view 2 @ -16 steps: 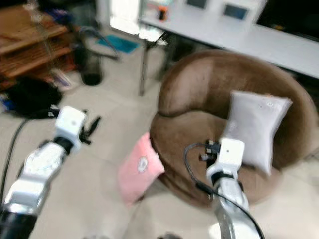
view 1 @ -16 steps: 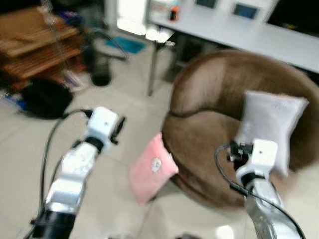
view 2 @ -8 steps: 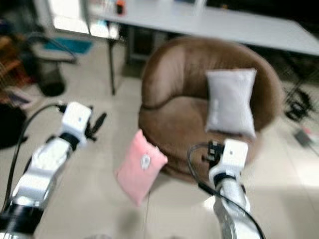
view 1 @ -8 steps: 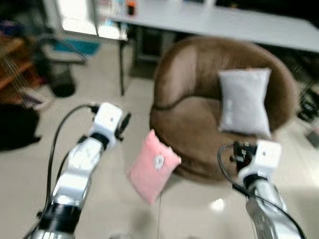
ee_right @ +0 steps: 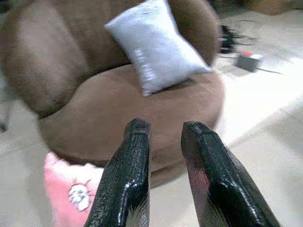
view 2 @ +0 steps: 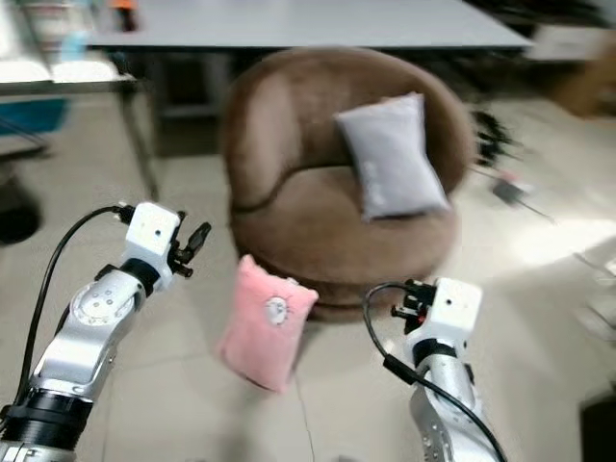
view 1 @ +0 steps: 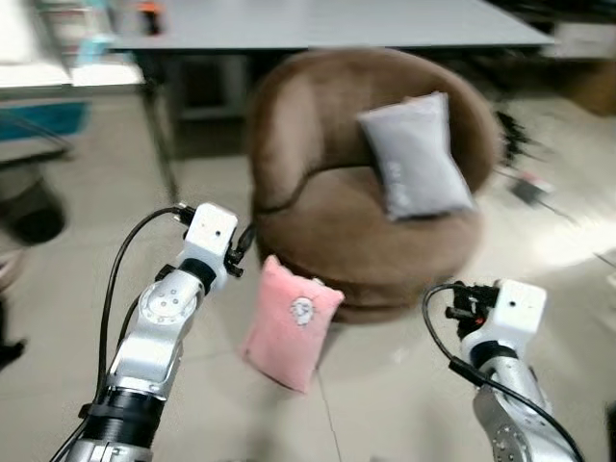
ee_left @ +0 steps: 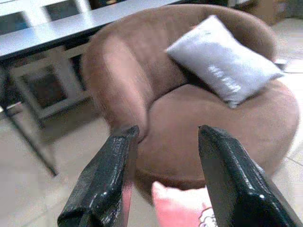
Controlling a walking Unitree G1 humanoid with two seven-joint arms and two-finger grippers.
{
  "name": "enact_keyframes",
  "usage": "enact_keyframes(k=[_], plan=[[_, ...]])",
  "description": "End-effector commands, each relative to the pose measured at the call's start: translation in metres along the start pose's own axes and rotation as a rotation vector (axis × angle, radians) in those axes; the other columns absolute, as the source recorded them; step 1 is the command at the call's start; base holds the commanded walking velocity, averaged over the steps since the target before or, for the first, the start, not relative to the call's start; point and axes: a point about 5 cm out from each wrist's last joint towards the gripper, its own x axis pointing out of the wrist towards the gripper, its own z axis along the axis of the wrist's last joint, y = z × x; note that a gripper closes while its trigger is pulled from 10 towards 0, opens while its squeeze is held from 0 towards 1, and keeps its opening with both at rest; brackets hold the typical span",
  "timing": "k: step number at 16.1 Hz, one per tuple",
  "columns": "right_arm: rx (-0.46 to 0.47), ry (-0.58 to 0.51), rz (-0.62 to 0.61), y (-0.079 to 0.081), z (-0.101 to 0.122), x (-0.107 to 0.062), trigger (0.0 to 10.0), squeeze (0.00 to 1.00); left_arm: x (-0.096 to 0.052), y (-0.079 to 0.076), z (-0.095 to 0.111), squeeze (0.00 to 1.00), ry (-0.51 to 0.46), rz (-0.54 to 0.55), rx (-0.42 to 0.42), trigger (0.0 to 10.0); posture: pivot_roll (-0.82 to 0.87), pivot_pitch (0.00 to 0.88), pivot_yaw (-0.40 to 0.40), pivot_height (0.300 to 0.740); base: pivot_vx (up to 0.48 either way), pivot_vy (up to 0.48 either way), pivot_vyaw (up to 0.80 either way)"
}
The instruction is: Move the pillow to the sofa from floor
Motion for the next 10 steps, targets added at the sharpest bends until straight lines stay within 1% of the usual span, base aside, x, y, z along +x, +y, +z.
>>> enact_keyframes(k=[1, 4, 10], plan=[[-0.021, -0.008, -0.035, -0.0088, 0.0015, 0.0002, 10.0, 0.00, 0.0041, -0.0104, 0.0049, 0.00, -0.020, -0.035, 0.001, 10.0, 0.06, 0.038, -0.030, 0.740, 0.000, 0.480, -0.80], [-0.022, -0.007, -0.033, -0.0063, -0.0003, 0.0012, 10.0, 0.00, 0.0047, -0.0097, 0.0048, 0.00, -0.023, -0.045, 0.027, 10.0, 0.07, 0.030, -0.030, 0.740, 0.000, 0.480, -0.80], [-0.037, -0.013, -0.025, -0.0061, 0.0000, 0.0021, 10.0, 0.00, 0.0011, -0.0118, -0.0020, 0.00, -0.009, -0.040, 0.013, 10.0, 0.07, 0.028, -0.037, 0.740, 0.000, 0.480, -0.80]])
